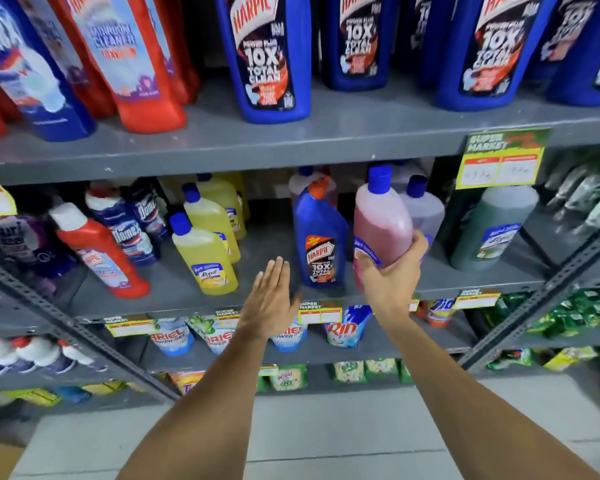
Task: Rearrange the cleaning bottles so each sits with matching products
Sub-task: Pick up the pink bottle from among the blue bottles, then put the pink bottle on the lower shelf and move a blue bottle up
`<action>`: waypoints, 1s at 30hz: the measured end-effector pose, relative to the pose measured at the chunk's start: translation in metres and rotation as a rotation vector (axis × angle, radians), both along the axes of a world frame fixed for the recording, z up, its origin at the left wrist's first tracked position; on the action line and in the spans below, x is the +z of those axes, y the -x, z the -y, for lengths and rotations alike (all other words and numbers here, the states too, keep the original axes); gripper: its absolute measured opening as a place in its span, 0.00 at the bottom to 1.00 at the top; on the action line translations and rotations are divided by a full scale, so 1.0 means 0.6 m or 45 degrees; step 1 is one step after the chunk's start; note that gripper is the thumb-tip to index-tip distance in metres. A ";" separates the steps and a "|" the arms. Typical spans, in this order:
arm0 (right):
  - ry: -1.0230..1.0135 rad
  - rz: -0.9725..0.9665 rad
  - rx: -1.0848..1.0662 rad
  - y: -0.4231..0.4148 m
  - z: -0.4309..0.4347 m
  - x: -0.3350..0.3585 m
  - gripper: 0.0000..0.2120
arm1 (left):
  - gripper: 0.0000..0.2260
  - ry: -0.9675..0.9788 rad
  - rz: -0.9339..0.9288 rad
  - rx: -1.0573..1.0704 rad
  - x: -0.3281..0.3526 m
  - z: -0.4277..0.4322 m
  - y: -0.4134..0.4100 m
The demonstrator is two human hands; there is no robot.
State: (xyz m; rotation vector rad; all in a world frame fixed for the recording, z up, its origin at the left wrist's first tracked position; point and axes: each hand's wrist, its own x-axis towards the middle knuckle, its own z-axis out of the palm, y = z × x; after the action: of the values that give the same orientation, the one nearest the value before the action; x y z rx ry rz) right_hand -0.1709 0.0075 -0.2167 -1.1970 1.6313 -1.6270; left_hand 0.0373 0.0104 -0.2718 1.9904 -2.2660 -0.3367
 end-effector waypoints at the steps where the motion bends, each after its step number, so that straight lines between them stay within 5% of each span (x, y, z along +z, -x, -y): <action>1: -0.002 0.007 -0.023 -0.003 0.008 -0.013 0.36 | 0.33 -0.020 0.003 -0.001 -0.013 0.009 -0.003; 11: -0.034 0.069 -0.057 -0.017 0.073 -0.100 0.34 | 0.32 -0.230 0.013 0.070 -0.112 0.068 -0.034; 21: -0.268 -0.261 -0.018 -0.020 0.068 -0.130 0.35 | 0.32 -0.171 -0.010 0.107 -0.155 0.071 -0.036; 30: -0.437 -0.277 -0.048 -0.032 0.102 -0.138 0.28 | 0.32 -0.185 -0.003 0.091 -0.159 0.071 -0.041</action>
State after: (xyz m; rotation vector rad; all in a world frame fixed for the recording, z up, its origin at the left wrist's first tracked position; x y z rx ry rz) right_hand -0.1517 -0.0539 -0.2995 -1.1977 1.9826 -1.2030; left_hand 0.0617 -0.0322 -0.3674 2.1323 -2.2206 -0.5104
